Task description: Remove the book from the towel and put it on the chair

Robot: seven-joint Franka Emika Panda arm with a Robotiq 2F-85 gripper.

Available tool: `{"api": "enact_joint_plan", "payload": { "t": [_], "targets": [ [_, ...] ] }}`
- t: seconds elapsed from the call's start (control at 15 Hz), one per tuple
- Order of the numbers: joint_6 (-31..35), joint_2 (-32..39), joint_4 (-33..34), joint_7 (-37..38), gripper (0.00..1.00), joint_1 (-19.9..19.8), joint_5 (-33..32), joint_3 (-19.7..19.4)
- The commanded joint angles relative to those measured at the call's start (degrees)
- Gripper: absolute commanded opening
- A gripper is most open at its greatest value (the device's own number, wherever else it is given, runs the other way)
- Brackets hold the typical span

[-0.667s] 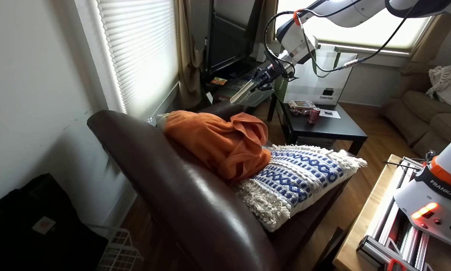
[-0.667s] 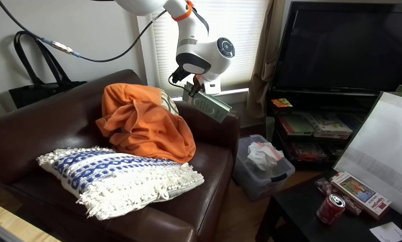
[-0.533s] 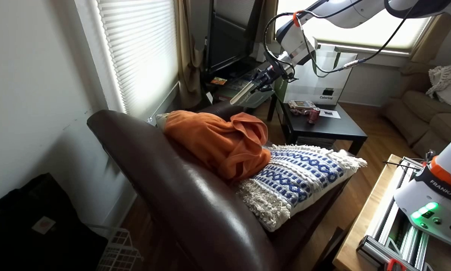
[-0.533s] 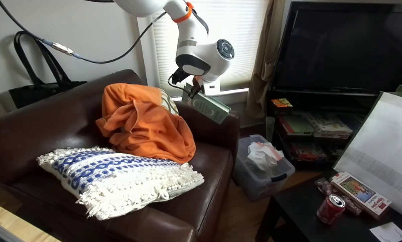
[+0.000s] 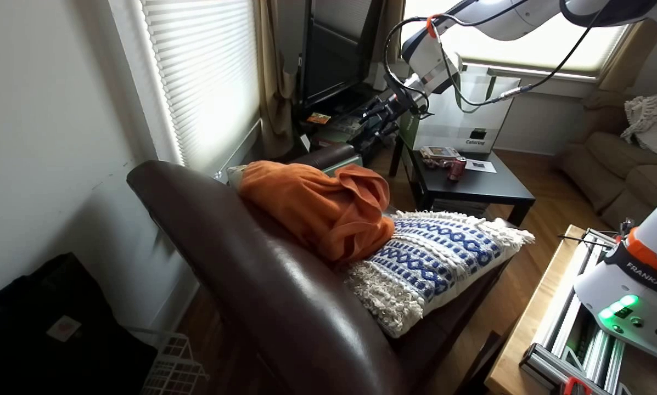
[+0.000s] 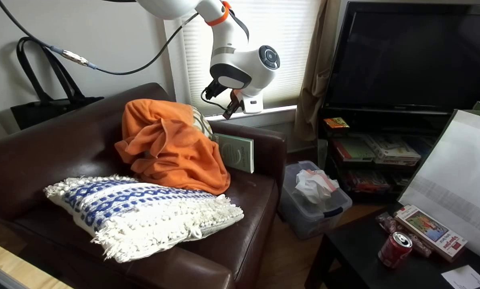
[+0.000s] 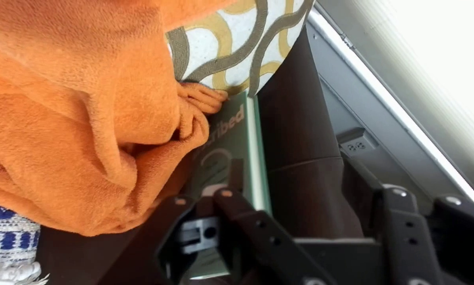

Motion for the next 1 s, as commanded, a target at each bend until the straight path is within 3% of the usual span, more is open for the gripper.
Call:
{"api": "enact_joint_plan", "payload": {
  "t": [0.0, 0.07, 0.2, 0.27, 0.47, 0.93],
  "targets": [
    [-10.6, 5.4, 11.1, 1.1, 0.97, -2.0, -4.8, -0.2],
    [-11.5, 5.2, 11.4, 1.4, 1.00, -5.8, -7.2, 1.7],
    [-11.5, 4.9, 11.3, 2.3, 1.00, -7.4, -8.6, 3.2],
    [-1.2, 0.3, 0.2, -0.1, 1.00, 0.2, -0.1, -0.3],
    [-4.2, 3.5, 3.4, -0.5, 1.00, 1.8, -0.2, 1.9],
    [-4.1, 5.1, 5.3, -0.5, 1.00, 2.3, -0.3, 2.1]
  ]
}}
